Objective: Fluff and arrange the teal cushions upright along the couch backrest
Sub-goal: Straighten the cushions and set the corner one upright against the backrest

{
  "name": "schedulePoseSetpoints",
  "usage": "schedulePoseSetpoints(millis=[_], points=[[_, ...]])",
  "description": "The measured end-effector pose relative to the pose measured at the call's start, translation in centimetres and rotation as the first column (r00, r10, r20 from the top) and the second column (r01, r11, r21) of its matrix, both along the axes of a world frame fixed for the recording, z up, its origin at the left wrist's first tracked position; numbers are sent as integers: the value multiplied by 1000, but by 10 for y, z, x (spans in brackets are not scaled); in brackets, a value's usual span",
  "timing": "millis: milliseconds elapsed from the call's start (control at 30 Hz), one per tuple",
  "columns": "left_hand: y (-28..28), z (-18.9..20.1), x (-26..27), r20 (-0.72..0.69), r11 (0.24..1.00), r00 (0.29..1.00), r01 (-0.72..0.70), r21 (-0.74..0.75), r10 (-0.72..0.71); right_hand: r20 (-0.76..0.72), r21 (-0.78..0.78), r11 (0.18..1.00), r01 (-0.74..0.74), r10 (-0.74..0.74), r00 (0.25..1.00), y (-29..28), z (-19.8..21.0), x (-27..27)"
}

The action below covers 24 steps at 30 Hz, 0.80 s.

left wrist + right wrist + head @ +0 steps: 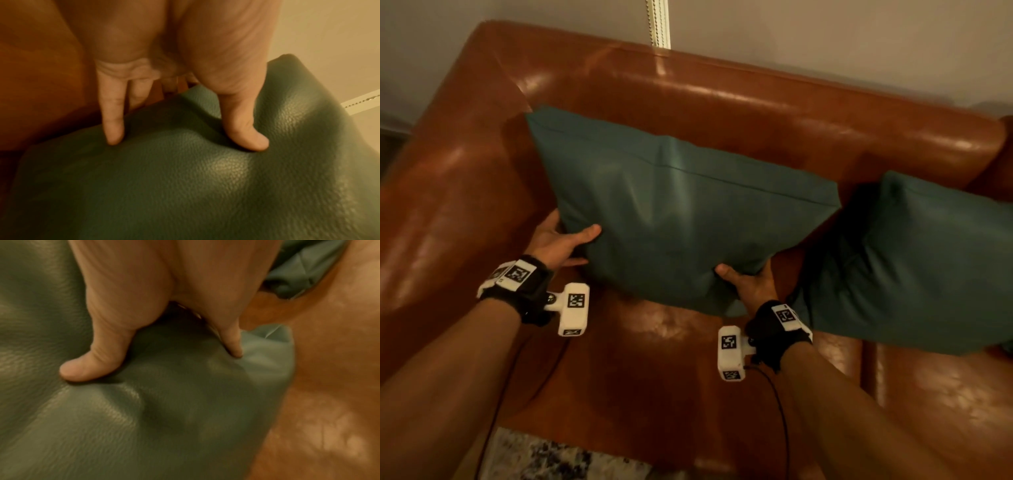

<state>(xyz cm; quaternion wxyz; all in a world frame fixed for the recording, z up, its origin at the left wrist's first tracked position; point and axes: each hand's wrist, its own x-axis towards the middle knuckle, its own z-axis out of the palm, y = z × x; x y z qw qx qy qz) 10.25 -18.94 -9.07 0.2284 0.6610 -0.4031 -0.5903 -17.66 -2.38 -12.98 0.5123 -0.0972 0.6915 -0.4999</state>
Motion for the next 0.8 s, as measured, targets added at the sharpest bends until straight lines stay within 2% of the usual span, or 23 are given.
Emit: schedulePoseSetpoints(millis=[200,333,467,567,667,767,800], points=[[0,-11,-15,-9,998,998,-56,4,56,-43,29,999,-16,17,999,-13,-9,-15],[-1,-13,-25,1,996,996,-92,8,92,-72,107,990,-93,101,992,-25,-7,-24],[8,-14,-23,37,994,994,-100,44,98,-117,153,983,-97,116,986,-20,5,-27],[10,-12,-21,59,996,996,-74,56,71,-119,124,987,-99,114,986,-13,7,-31],[20,-6,-19,54,995,997,-66,80,62,-176,156,971,-179,206,963,-6,8,-33],[43,-3,-20,46,991,992,-123,52,121,-188,154,963,-221,248,950,5,8,-39],[54,0,-22,47,989,989,-142,50,140,-184,168,957,-237,266,946,12,21,-40]])
